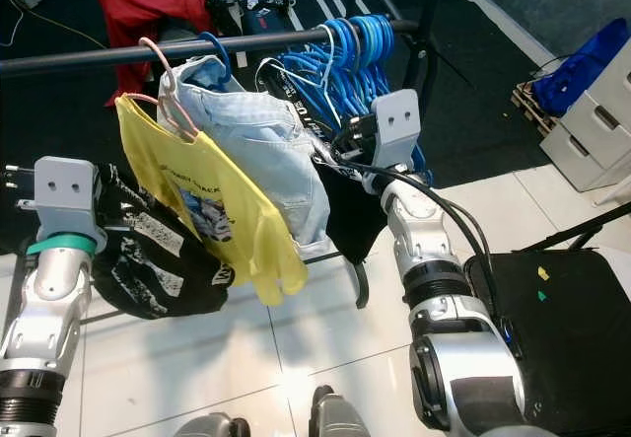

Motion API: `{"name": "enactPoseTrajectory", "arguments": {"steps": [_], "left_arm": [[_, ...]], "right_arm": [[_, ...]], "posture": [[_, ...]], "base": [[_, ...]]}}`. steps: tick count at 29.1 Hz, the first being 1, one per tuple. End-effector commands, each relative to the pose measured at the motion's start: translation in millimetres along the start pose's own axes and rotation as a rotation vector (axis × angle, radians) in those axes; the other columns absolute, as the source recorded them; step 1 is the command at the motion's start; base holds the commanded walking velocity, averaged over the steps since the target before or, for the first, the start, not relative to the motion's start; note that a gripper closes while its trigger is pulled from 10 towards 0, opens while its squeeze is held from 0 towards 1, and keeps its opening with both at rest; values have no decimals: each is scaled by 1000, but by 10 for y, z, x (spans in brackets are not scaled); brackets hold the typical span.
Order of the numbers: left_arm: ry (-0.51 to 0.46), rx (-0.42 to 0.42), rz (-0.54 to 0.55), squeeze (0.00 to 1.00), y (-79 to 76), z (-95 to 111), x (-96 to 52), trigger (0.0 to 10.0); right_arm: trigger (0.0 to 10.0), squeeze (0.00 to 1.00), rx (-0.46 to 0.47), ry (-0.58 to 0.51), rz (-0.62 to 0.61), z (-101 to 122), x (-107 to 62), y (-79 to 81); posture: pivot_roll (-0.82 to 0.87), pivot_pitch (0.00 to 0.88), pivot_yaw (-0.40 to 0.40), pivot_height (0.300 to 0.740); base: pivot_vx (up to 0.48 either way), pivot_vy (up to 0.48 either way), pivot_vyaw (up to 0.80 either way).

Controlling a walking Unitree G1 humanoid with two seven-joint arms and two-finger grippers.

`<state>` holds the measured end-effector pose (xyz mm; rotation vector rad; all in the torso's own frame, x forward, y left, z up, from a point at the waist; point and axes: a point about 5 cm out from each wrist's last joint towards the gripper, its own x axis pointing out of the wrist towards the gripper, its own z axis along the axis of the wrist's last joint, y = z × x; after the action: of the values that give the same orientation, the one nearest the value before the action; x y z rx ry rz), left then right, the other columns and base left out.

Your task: Hang hanger

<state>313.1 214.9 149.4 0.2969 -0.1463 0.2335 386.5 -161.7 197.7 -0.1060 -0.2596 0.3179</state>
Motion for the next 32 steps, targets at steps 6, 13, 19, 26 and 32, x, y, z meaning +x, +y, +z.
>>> {"name": "enactPoseTrajectory", "arguments": {"steps": [6, 13, 19, 26, 32], "left_arm": [[-20, 4, -7, 0, -14, 62, 18, 10000], [-20, 1, -12, 0, -34, 64, 29, 10000], [-20, -1, -17, 0, -53, 68, 38, 10000], [-20, 0, -17, 0, -50, 70, 35, 10000], [-20, 0, -17, 0, -48, 71, 36, 10000]], "right_arm": [[10000, 0, -47, -46, 11, 102, 32, -9], [10000, 0, -50, -25, 2, 48, 5, -32], [10000, 0, -47, 62, -39, -125, -50, -76], [10000, 0, -50, 86, -58, -192, -90, -114], [10000, 0, -42, 75, -48, -167, -74, -109]], "posture": [[53, 102, 92, 740], [47, 100, 97, 740], [45, 98, 98, 740], [50, 99, 100, 740], [50, 98, 101, 740]], "base": [[0, 0, 0], [0, 0, 0], [0, 0, 0], [0, 0, 0], [0, 0, 0]]}}
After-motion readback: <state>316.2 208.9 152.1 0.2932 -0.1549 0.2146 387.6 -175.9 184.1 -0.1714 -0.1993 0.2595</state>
